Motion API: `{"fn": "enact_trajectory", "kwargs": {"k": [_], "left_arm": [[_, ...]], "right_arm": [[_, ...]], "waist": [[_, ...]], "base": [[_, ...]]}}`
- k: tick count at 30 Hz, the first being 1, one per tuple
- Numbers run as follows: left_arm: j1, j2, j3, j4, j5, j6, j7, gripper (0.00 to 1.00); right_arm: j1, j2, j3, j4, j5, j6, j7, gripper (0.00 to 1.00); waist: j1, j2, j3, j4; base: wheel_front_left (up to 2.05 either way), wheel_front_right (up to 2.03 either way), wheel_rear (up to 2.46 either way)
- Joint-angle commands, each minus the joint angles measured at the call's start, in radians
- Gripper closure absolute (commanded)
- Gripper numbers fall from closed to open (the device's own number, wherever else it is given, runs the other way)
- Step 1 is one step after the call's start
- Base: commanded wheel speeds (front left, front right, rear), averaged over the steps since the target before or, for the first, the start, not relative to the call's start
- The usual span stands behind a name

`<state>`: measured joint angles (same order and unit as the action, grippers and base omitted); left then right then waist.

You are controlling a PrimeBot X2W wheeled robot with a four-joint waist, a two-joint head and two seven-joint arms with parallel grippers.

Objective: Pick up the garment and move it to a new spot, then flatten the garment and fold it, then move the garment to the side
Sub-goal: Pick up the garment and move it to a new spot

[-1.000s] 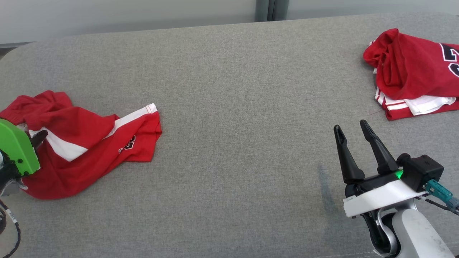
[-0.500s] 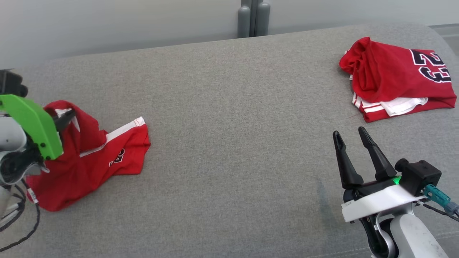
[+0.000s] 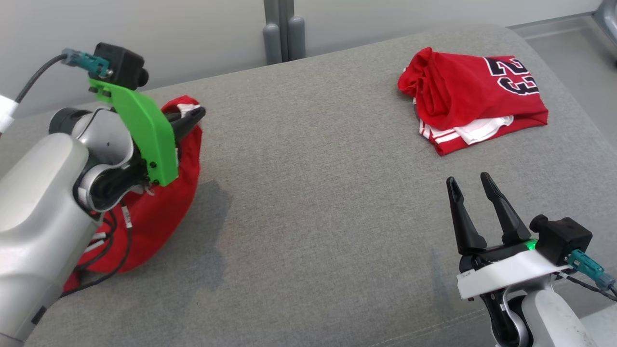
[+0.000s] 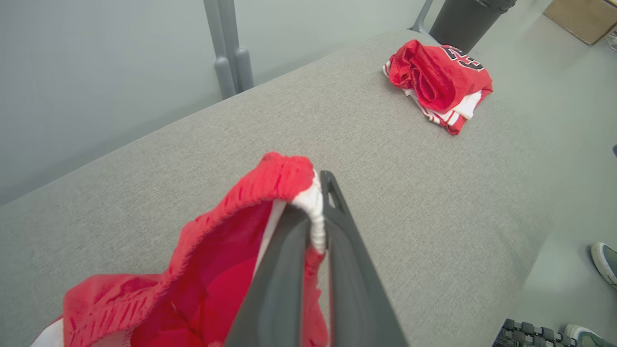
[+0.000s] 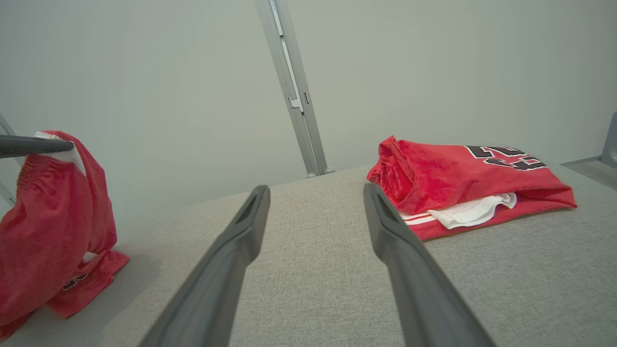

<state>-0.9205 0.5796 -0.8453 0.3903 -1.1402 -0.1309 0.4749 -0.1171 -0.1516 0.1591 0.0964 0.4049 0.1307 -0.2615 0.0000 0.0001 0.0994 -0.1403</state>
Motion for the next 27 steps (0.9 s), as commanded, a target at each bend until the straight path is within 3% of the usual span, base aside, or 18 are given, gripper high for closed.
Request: {"fn": "enact_trajectory", "kwargs": {"k": [1,7,11,23,27], "left_arm": [[-0.032,-0.026,-0.014,-0.014,-0.001,0.000,-0.019,1.00],[-0.126,-0.129,-0.018,-0.100,-0.035,0.000,-0.169,1.00],[-0.157,-0.159,-0.019,-0.115,-0.063,0.001,-0.261,1.00],[0.061,-0.037,-0.115,0.066,-0.134,0.001,-0.325,1.00],[0.152,-0.004,-0.155,0.212,-0.074,0.008,-0.401,1.00]], "right_arm": [[0.004,0.001,-0.002,0.001,0.006,0.000,-0.001,0.00],[-0.013,0.007,-0.011,-0.007,0.005,0.000,-0.001,0.00],[-0.012,0.010,-0.016,-0.008,0.003,0.000,-0.001,0.00],[0.010,0.008,-0.016,0.006,0.002,0.000,-0.001,0.00],[0.007,-0.001,-0.008,0.010,0.007,0.000,-0.001,0.00]], "waist": [[0.0000,-0.0001,-0.004,-0.040],[0.0000,-0.0001,0.013,-0.071],[0.0000,-0.0001,0.018,-0.080],[0.0000,-0.0001,0.018,-0.036],[0.0000,-0.0001,0.019,-0.021]], "base": [[0.00,0.00,0.00],[0.00,0.00,0.00],[0.00,0.00,0.00],[0.00,0.00,0.00],[0.00,0.00,0.00]]}}
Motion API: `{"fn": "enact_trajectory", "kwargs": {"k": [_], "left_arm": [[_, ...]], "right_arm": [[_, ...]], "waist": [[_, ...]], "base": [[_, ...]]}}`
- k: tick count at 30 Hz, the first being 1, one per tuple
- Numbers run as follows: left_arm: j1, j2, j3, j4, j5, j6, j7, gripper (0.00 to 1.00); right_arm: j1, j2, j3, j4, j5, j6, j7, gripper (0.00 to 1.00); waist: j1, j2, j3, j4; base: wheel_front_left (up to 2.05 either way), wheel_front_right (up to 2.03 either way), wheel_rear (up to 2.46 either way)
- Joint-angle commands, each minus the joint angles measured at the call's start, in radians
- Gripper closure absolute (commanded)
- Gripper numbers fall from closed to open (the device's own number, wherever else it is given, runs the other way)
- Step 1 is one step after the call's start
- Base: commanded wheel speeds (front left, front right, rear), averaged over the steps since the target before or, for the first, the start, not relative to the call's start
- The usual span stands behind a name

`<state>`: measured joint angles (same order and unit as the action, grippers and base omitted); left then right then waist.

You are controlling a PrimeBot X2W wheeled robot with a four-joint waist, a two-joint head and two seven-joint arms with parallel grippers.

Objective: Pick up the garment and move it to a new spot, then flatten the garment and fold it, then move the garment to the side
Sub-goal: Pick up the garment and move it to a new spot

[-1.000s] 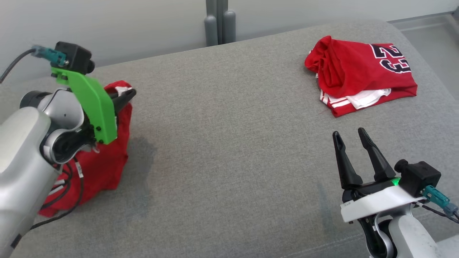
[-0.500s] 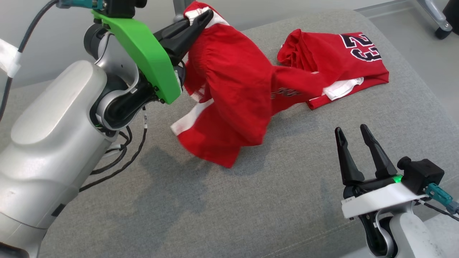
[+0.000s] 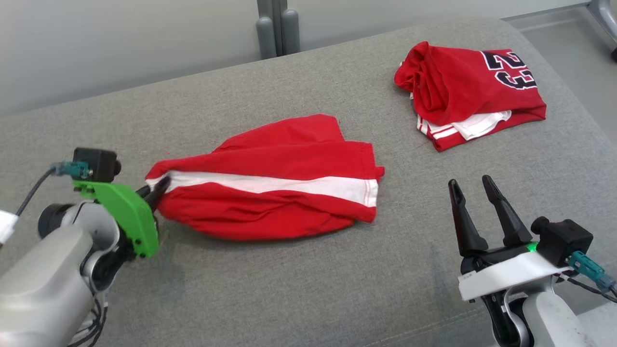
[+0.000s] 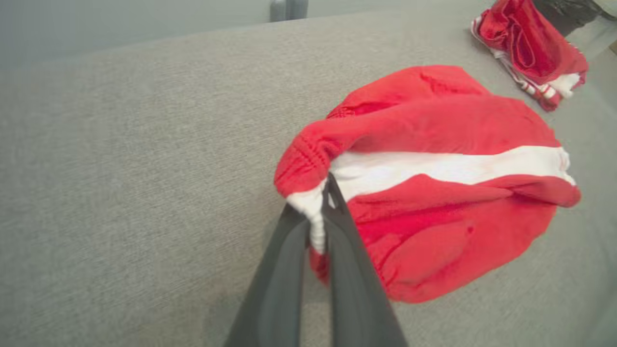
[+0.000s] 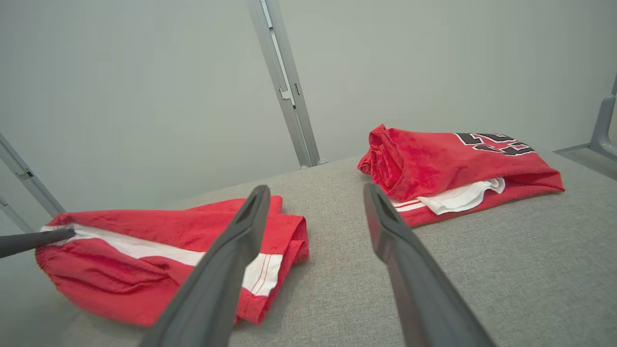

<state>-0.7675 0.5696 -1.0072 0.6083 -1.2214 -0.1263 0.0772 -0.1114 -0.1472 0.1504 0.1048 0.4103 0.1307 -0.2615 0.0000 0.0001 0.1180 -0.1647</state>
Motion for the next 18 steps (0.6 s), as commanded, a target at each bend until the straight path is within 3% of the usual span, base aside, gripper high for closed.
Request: {"fn": "enact_trajectory", "kwargs": {"k": [1,7,10,11,12,13,18], "left_arm": [[0.016,0.001,-0.005,0.028,0.023,0.009,-0.026,1.00],[0.101,-0.045,0.008,0.167,0.006,0.038,-0.129,1.00],[0.132,-0.083,0.012,0.205,-0.009,0.031,-0.161,1.00],[0.135,-0.091,0.010,0.217,-0.008,0.027,-0.167,0.83],[0.139,-0.099,0.010,0.229,-0.008,0.024,-0.172,0.53],[0.141,-0.106,0.011,0.238,-0.009,0.023,-0.181,0.00],[0.128,-0.135,-0.004,0.258,0.017,0.012,-0.235,0.00]], "right_arm": [[-0.001,-0.008,0.002,0.002,0.002,0.000,-0.001,0.00],[0.012,-0.020,0.000,0.002,0.003,0.000,-0.001,0.00],[0.020,-0.028,0.001,0.006,0.003,0.000,-0.001,0.00],[0.021,-0.030,0.003,0.008,0.003,0.000,-0.001,0.00],[0.022,-0.032,0.005,0.009,0.004,0.000,-0.001,0.00],[0.023,-0.035,0.007,0.010,0.004,0.000,-0.001,0.00],[0.029,-0.047,0.007,0.013,0.009,0.000,-0.001,0.00]], "waist": [[0.0000,-0.0001,0.002,0.006],[0.0000,-0.0001,-0.005,0.028],[0.0000,-0.0001,-0.012,0.040],[0.0000,-0.0001,-0.015,0.044],[0.0000,-0.0001,-0.019,0.048],[0.0000,-0.0001,-0.022,0.052],[0.0000,-0.0001,-0.038,0.073]], "base": [[0.00,0.00,0.00],[0.00,0.00,0.00],[0.00,0.00,0.00],[0.00,0.00,0.00],[0.00,0.00,0.00],[0.00,0.00,0.00],[0.00,0.00,0.00]]}}
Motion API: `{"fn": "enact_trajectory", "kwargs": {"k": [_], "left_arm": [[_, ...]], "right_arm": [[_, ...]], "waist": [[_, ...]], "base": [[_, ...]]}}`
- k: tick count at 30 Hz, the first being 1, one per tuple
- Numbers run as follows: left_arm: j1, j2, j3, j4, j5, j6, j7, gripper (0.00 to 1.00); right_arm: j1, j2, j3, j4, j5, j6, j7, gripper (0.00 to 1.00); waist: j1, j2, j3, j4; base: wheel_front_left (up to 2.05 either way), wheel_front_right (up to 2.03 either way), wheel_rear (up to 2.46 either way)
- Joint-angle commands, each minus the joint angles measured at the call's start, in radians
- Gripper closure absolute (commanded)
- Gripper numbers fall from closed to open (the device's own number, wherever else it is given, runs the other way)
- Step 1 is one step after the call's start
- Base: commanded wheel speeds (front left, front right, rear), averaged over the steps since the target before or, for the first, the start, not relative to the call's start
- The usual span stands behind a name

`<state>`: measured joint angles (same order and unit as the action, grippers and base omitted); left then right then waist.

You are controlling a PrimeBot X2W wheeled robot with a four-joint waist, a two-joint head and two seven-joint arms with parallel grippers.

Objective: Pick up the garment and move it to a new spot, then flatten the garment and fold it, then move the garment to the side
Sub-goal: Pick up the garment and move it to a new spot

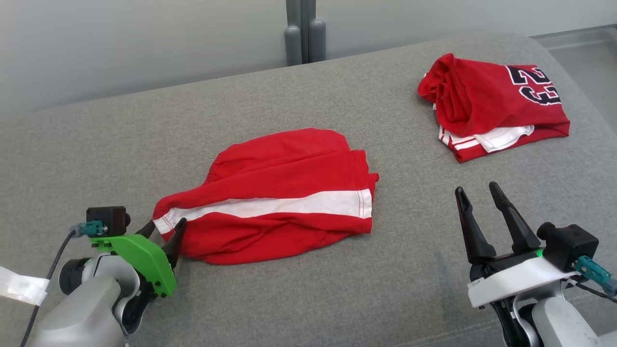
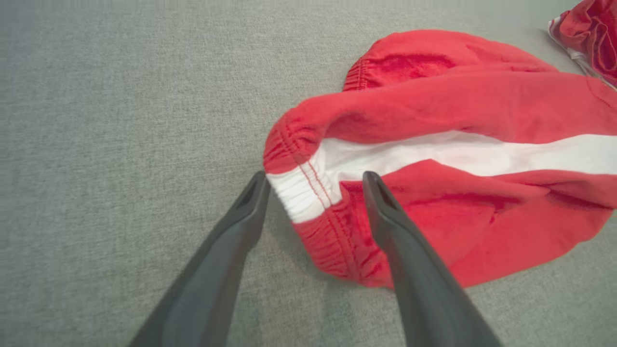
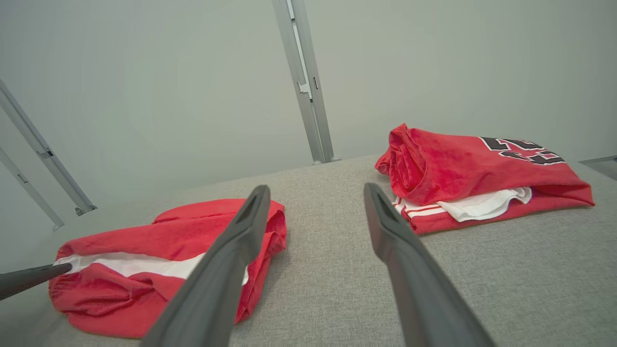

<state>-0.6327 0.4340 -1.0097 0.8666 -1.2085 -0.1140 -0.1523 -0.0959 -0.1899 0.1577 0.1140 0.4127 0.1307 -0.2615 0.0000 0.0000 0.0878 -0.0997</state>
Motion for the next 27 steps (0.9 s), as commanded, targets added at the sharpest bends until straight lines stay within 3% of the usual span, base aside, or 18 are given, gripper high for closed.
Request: {"fn": "enact_trajectory", "kwargs": {"k": [1,6,15,22,27], "left_arm": [[-0.008,-0.001,-0.001,-0.003,0.005,-0.003,-0.015,0.00],[0.001,0.016,0.001,-0.021,0.032,0.004,-0.069,0.00],[0.063,0.072,0.138,-0.178,0.082,0.099,-0.114,0.00],[0.249,0.102,0.413,-0.504,0.254,0.238,-0.113,0.00],[0.418,0.055,0.550,-0.695,0.383,0.320,-0.113,0.00]], "right_arm": [[0.015,-0.006,-0.002,0.003,0.006,0.000,-0.001,0.00],[0.035,-0.011,-0.002,0.008,0.008,0.000,-0.001,0.00],[0.055,-0.016,-0.022,-0.002,0.010,0.000,-0.001,0.00],[0.077,-0.008,-0.041,-0.017,0.000,0.000,-0.001,0.00],[0.088,0.001,-0.043,-0.025,0.002,0.000,-0.001,0.00]], "waist": [[0.0000,0.0000,-0.010,0.013],[0.0000,0.0000,-0.027,0.033],[0.0000,0.0000,-0.042,0.051],[0.0000,0.0000,-0.049,0.067],[0.0000,0.0000,-0.057,0.073]], "base": [[0.00,0.00,0.00],[0.00,0.00,0.00],[0.00,0.00,0.00],[0.00,0.00,0.00],[0.00,0.00,0.00]]}}
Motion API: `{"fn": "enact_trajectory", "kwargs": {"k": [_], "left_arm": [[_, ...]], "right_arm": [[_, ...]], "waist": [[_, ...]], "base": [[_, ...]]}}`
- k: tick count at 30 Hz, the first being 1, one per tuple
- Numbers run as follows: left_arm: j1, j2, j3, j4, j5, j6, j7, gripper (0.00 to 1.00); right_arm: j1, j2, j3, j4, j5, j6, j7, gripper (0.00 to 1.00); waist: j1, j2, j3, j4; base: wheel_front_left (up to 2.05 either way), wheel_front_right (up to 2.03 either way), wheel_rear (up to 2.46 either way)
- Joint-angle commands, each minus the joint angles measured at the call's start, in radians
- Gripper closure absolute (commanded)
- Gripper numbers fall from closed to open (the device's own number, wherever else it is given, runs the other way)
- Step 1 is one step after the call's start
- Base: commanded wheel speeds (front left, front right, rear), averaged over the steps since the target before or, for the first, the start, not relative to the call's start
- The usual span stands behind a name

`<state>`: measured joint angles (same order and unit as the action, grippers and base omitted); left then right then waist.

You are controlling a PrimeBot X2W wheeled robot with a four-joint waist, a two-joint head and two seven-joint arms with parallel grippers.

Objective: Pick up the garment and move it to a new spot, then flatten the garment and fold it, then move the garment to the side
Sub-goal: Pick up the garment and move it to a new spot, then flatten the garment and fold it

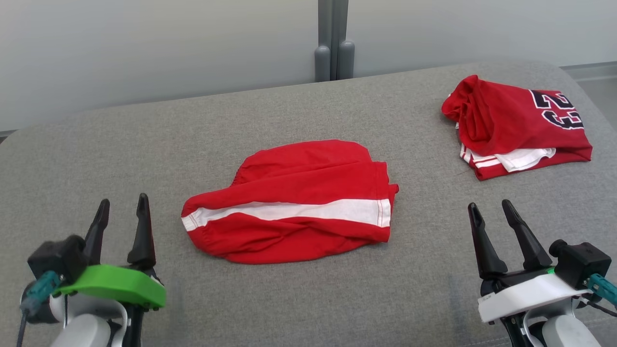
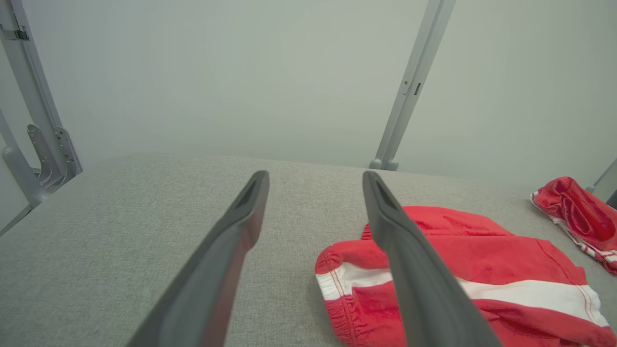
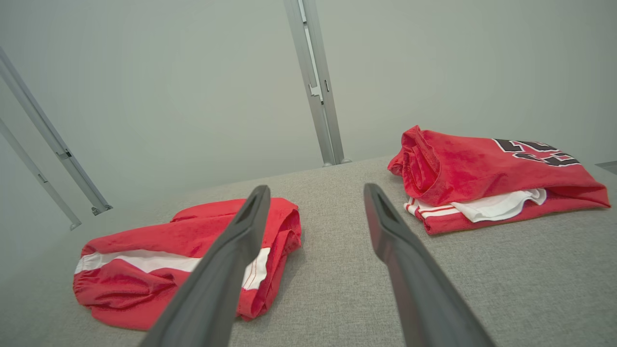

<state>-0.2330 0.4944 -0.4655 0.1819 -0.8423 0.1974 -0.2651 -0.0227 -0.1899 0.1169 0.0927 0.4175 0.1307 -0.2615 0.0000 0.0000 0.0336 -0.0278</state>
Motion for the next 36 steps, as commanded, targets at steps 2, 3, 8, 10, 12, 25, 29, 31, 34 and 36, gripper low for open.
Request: {"fn": "enact_trajectory", "kwargs": {"k": [2,3,8,10,12,25,29,31,34,36], "left_arm": [[0.082,-0.036,0.045,-0.061,0.062,0.033,0.000,0.00],[0.111,-0.052,0.063,-0.082,0.083,0.042,0.000,0.00],[0.205,-0.114,0.114,-0.153,0.176,0.041,0.000,0.00],[0.231,-0.132,0.137,-0.175,0.220,0.034,0.000,0.00],[0.252,-0.129,0.141,-0.180,0.282,0.032,0.000,0.00],[0.268,-0.191,0.203,-0.156,0.348,-0.024,0.000,0.00],[0.258,-0.200,0.211,-0.145,0.358,-0.038,0.000,0.00],[0.250,-0.201,0.208,-0.132,0.360,-0.046,0.000,0.00],[0.226,-0.199,0.201,-0.115,0.352,-0.057,0.007,0.00],[0.205,-0.200,0.194,-0.101,0.344,-0.068,0.017,0.00]], "right_arm": [[0.021,0.004,-0.007,-0.008,-0.002,0.000,-0.001,0.00],[0.024,0.006,-0.012,-0.012,-0.004,0.000,-0.001,0.00],[0.065,0.027,-0.041,-0.038,-0.023,0.000,-0.001,0.00],[0.078,0.036,-0.049,-0.049,-0.030,0.000,-0.001,0.00],[0.088,0.036,-0.047,-0.050,-0.037,0.000,-0.001,0.00],[0.060,0.022,-0.023,-0.051,-0.055,0.000,-0.001,0.00],[0.054,0.020,-0.011,-0.040,-0.046,0.000,-0.001,0.00],[0.044,0.018,0.005,-0.031,-0.037,0.000,0.005,0.00],[0.007,0.011,0.043,-0.005,-0.014,0.000,0.029,0.00],[-0.030,0.002,0.072,0.025,0.000,0.000,0.053,0.00]], "waist": [[0.0000,0.0000,-0.009,0.003],[0.0000,0.0000,-0.012,0.004],[0.0000,0.0000,-0.029,0.014],[0.0000,0.0000,-0.031,0.016],[0.0000,0.0000,-0.032,0.017],[0.0000,0.0000,-0.016,0.023],[0.0000,0.0000,-0.009,0.027],[0.0000,0.0000,-0.005,0.029],[0.0000,0.0000,0.014,0.029],[0.0000,0.0000,0.034,0.031]], "base": [[0.00,0.00,0.00],[0.00,0.00,0.00],[0.00,0.00,0.00],[0.00,0.00,0.00],[0.00,0.00,0.00],[0.00,0.00,0.00],[0.00,0.00,0.00],[0.00,0.00,0.00],[0.00,0.00,0.00],[0.00,0.00,0.00]]}}
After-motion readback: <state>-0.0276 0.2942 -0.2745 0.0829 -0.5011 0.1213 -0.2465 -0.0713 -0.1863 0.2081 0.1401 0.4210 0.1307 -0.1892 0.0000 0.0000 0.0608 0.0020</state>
